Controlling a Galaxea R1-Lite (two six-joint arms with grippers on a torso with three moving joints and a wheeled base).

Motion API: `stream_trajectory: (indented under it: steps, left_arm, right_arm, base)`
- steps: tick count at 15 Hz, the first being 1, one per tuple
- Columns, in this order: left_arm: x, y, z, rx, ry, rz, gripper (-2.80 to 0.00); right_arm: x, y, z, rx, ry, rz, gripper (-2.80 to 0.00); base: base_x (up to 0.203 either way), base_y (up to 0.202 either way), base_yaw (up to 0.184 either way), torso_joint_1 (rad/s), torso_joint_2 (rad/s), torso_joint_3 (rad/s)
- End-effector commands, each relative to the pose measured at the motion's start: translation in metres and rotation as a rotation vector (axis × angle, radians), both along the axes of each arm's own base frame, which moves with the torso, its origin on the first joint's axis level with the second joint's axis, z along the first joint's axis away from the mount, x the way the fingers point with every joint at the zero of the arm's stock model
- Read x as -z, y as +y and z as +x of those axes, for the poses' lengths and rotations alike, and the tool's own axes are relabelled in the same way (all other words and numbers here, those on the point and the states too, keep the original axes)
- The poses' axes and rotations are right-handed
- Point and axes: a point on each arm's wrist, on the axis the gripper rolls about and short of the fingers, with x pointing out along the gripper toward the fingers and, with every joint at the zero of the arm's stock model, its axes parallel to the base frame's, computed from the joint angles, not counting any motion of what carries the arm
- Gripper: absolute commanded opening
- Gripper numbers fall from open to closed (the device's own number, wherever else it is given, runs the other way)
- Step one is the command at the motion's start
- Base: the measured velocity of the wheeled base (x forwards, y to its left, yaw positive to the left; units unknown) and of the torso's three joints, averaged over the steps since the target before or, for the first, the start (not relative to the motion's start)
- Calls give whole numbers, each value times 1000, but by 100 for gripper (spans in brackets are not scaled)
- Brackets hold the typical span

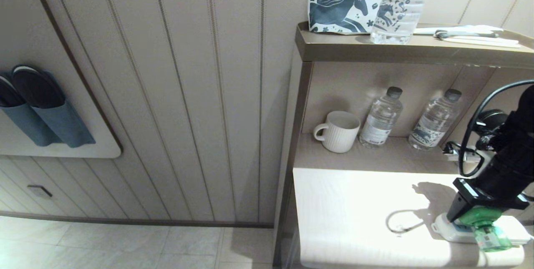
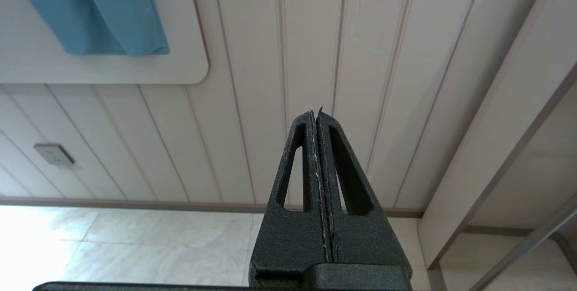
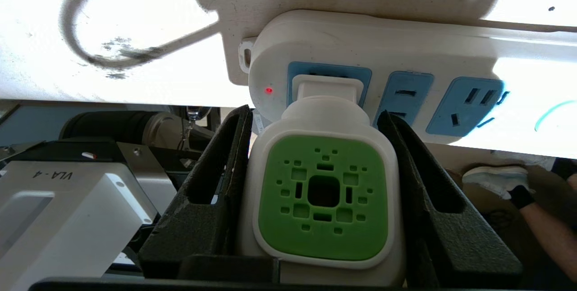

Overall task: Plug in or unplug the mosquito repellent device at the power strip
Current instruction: Insert the plug into the socket

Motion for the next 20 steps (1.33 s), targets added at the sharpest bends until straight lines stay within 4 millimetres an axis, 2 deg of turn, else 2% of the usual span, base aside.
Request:
stream_trajectory:
  steps: [1,12,13,20]
  left_arm:
    - [0,0,0,0,1,0,-280]
    - [0,0,0,0,1,0,-280]
    - [0,0,0,0,1,0,-280]
    - [0,0,0,0,1,0,-280]
  right_arm:
    - [-3,2,-2,-5,-8,2,-280]
    - [-20,8,-10,-20,-72,-20,-280]
    - [-19,8,-11,-23,-71,-20,0]
    - [-27,12,-13,-34,-107,-30,0]
  base:
    - [0,0,0,0,0,0]
    - [0,0,0,0,0,0]
    - [0,0,0,0,0,0]
    - [0,0,0,0,0,0]
